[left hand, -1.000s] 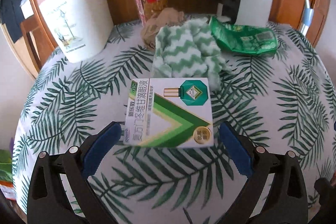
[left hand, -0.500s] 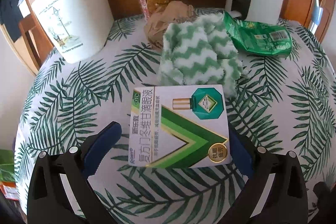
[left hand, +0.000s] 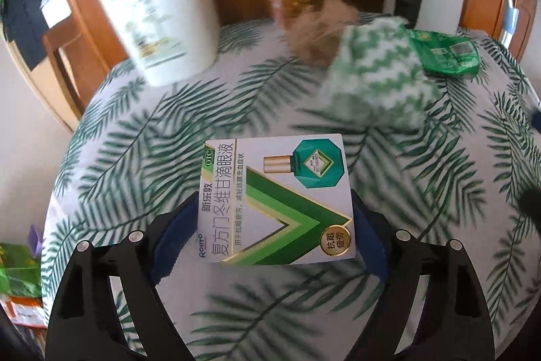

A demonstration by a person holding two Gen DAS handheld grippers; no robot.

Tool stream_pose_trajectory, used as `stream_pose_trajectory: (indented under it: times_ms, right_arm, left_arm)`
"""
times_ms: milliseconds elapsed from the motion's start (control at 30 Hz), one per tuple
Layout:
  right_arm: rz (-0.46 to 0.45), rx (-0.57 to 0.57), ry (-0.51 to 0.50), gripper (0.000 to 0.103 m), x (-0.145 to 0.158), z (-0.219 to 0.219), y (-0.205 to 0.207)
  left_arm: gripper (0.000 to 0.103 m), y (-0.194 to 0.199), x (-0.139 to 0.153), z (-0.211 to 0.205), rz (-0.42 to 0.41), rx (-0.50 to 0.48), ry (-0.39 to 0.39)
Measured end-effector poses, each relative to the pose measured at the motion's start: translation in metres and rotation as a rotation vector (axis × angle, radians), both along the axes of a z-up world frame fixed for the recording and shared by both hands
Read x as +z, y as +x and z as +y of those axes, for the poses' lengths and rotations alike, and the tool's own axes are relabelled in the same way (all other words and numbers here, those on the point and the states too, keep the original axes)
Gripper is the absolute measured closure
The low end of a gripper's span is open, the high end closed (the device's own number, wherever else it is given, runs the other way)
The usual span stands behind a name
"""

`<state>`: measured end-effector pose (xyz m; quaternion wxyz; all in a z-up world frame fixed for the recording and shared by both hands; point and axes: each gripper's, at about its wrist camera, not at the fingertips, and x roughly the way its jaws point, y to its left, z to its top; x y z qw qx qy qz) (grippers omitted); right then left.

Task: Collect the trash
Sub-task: 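Grasp the green-white medicine box with the left tool while the right tool grasps the zigzag cloth, then carry the box and zigzag cloth down over the pink-lined bin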

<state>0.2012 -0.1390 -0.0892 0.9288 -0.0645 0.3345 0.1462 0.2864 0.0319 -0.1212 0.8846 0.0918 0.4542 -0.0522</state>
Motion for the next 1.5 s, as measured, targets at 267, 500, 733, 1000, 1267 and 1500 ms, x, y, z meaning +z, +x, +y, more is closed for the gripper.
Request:
stream_pose_trajectory:
  times_ms: [267, 500, 733, 1000, 1267, 1500]
  right_arm:
    - [0.113, 0.005, -0.056, 0.005, -0.025, 0.054, 0.078]
    - [0.167, 0.029, -0.077, 0.041, -0.034, 0.067, 0.097]
    - [0.108, 0.041, -0.114, 0.085, -0.029, 0.050, 0.059]
    - [0.077, 0.094, -0.123, 0.085, -0.029, 0.025, 0.007]
    - [0.052, 0.105, -0.040, 0.085, -0.018, 0.005, -0.030]
    - [0.033, 0.090, -0.024, 0.085, -0.011, -0.011, -0.066]
  left_arm:
    - [0.019, -0.004, 0.001, 0.015, 0.002, 0.004, -0.027]
    - [0.018, -0.004, 0.000, 0.014, 0.012, 0.001, -0.047]
    - [0.020, -0.003, 0.000, 0.014, 0.004, -0.002, -0.041]
    - [0.021, -0.005, 0.001, 0.011, 0.006, -0.030, -0.056]
    - [0.021, -0.035, 0.006, -0.005, -0.040, -0.066, -0.066]
    - [0.021, -0.072, 0.008, -0.020, -0.061, -0.108, -0.055]
